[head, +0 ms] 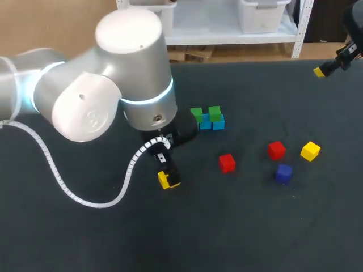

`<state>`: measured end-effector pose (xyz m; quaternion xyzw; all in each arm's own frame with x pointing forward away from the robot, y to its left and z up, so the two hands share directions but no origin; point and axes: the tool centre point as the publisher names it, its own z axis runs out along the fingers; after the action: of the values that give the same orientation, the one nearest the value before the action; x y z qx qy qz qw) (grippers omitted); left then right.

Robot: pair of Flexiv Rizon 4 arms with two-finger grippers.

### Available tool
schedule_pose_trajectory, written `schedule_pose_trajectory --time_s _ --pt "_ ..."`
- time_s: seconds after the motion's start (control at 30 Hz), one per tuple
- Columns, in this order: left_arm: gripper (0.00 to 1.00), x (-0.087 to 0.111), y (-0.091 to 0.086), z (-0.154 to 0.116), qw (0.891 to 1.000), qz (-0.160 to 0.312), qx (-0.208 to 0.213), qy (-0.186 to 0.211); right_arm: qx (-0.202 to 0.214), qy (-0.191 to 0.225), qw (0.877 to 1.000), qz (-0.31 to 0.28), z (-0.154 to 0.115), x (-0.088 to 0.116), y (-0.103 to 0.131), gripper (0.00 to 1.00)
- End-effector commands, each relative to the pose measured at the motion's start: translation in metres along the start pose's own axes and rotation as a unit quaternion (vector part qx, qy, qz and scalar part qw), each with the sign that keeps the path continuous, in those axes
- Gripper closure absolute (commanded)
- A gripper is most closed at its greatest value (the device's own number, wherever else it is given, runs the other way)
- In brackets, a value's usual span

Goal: Place the blue cubes, place green cubes on the blue cubes, place the yellow cubes on the green cubes, then place the red cubes on the yellow cubes, and place purple cube on the red cubes.

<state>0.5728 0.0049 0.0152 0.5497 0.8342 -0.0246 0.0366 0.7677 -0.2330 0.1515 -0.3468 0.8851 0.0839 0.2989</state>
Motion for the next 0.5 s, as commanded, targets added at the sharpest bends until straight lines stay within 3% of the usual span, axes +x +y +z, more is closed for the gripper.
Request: schedule_pose_trajectory --time_s 0.03,0.5 --pt "0.0 -0.002 0.0019 0.0066 1.0 -0.004 0.001 0.006 -0.002 0.0 1.0 0.0 0.0008 -0.0006 -0.0012 0.0" --pt "0.0 0.0039 -0.0042 0.0099 1.0 -0.013 0.004 0.009 -0.002 0.0 1.0 0.0 0.0008 -0.0006 -0.0012 0.0"
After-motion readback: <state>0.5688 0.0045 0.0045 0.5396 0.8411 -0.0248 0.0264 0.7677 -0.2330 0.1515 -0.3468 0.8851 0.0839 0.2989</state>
